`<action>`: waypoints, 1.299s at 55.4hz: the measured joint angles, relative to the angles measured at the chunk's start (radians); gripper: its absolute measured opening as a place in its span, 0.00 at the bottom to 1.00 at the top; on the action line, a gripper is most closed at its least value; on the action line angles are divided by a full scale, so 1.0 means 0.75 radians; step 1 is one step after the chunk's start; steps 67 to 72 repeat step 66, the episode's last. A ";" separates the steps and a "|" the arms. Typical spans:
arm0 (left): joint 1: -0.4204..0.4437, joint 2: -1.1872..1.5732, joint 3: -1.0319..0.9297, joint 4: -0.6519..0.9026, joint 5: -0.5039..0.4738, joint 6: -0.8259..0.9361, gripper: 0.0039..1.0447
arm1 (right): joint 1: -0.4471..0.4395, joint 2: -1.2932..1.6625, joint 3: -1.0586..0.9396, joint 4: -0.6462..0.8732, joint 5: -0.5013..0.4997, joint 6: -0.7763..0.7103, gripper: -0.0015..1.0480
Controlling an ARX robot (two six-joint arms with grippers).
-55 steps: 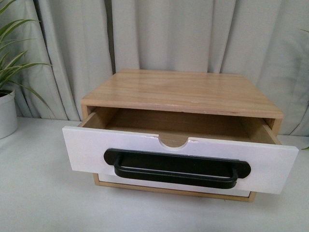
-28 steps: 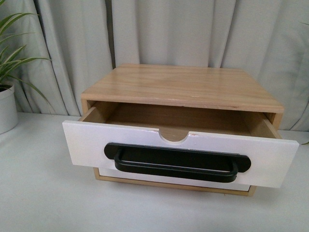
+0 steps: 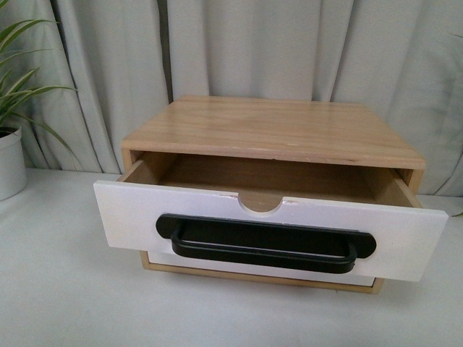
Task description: Pull drawer
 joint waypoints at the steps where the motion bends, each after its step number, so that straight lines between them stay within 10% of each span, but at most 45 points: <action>1: 0.000 0.000 0.000 0.000 0.000 0.000 0.68 | 0.000 0.000 0.000 0.000 0.000 0.000 0.60; 12: 0.000 0.000 0.000 -0.001 0.000 0.001 0.95 | 0.000 0.000 0.000 0.000 0.000 0.001 0.93; 72: 0.000 0.000 0.000 0.000 0.000 0.000 0.95 | 0.000 0.000 0.000 0.000 0.000 0.003 0.91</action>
